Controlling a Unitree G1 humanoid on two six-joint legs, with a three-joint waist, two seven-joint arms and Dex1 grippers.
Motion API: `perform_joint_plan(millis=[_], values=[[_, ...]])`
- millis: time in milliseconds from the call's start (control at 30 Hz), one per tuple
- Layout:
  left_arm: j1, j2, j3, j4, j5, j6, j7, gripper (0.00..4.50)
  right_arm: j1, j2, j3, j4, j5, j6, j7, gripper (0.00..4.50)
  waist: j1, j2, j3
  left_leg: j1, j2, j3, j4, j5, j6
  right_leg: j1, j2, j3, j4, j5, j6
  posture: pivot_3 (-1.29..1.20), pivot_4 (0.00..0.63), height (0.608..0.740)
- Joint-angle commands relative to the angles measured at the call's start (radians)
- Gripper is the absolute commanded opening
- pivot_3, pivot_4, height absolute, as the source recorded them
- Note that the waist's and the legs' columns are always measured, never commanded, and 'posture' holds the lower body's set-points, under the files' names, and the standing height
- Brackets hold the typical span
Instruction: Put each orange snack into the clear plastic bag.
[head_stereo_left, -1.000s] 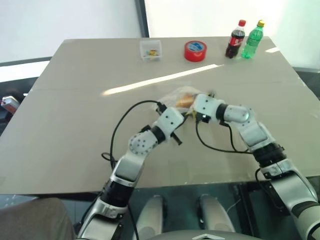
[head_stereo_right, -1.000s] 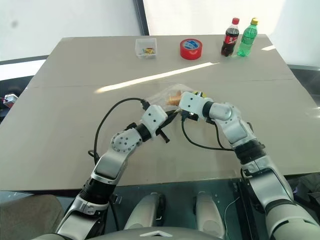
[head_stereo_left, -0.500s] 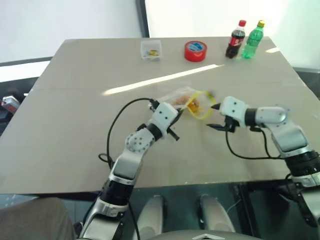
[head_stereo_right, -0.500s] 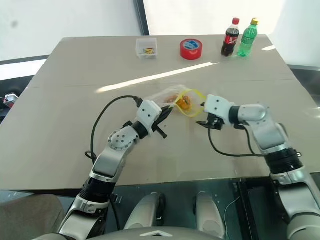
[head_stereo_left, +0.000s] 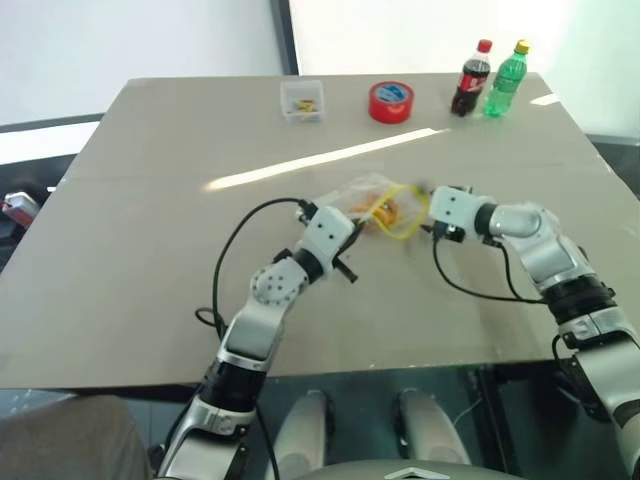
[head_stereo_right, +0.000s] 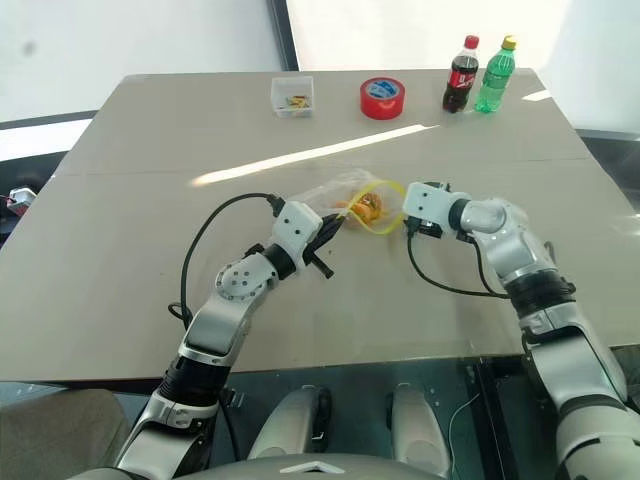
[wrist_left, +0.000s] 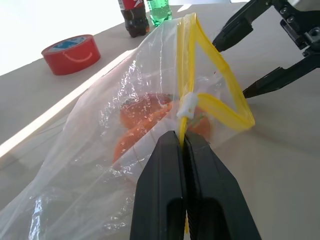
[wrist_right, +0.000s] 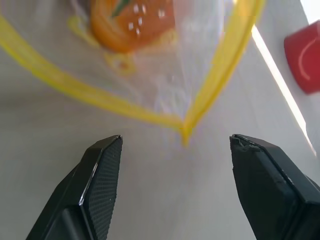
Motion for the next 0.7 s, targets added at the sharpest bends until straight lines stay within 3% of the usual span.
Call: perform_joint_plan(millis=[33,67,100,133,267,533,700], values=[[-0.002,0.000,0.011,-0.032,-0.012,-0.005,0.008,0.00,-0.034,0.002,-0.010,0.018,-0.007,-0.060,-0.015,2.97,0.002,0.000,0.000,0.000,0.000,0.000,0.000,0.000,0.000,0.000,0.000,0.000,0.000,0.000,0.000,0.00,0.150,0.740],[-0.002,0.000,0.011,-0.032,-0.011,-0.005,0.009,0.00,-0.035,0.005,-0.010,0.023,-0.007,-0.069,-0.012,2.67,0.002,0.000,0.000,0.000,0.000,0.000,0.000,0.000,0.000,0.000,0.000,0.000,0.000,0.000,0.000,0.00,0.150,0.740],[-0.002,0.000,0.011,-0.032,-0.011,-0.005,0.010,0.00,-0.035,0.006,-0.010,0.026,-0.007,-0.077,-0.009,1.99,0.001,0.000,0.000,0.000,0.000,-0.001,0.000,0.000,0.000,0.000,0.000,0.000,0.000,0.000,0.000,0.00,0.150,0.740],[-0.001,0.000,0.011,-0.032,-0.010,-0.004,0.010,0.00,-0.036,0.005,-0.010,0.029,-0.009,-0.083,-0.008,1.77,0.001,0.000,0.000,0.000,0.000,-0.001,0.000,0.000,0.000,0.000,0.000,0.000,0.000,0.000,0.000,0.00,0.150,0.740],[0.001,-0.002,0.011,-0.033,-0.011,-0.003,0.014,0.00,-0.035,0.000,-0.015,0.028,-0.008,-0.096,-0.001,0.05,0.000,0.000,0.000,0.000,0.000,-0.001,0.000,0.000,0.000,0.000,0.000,0.000,0.000,0.000,0.000,0.00,0.150,0.740],[-0.030,0.011,0.018,-0.038,-0.007,-0.020,0.013,0.00,-0.047,-0.030,-0.069,-0.068,0.044,-0.021,0.051,0.05,0.000,0.000,0.000,0.000,0.000,-0.002,0.000,0.000,0.000,0.000,0.000,0.000,0.000,0.000,0.000,0.00,0.150,0.740],[-0.117,0.066,0.022,-0.071,0.019,-0.016,-0.002,0.00,-0.114,-0.166,-0.104,-0.166,0.041,0.036,0.139,0.05,0.005,0.001,0.001,-0.001,0.000,-0.002,0.000,0.000,0.000,0.000,0.000,-0.001,0.000,0.000,0.000,0.00,0.150,0.740]])
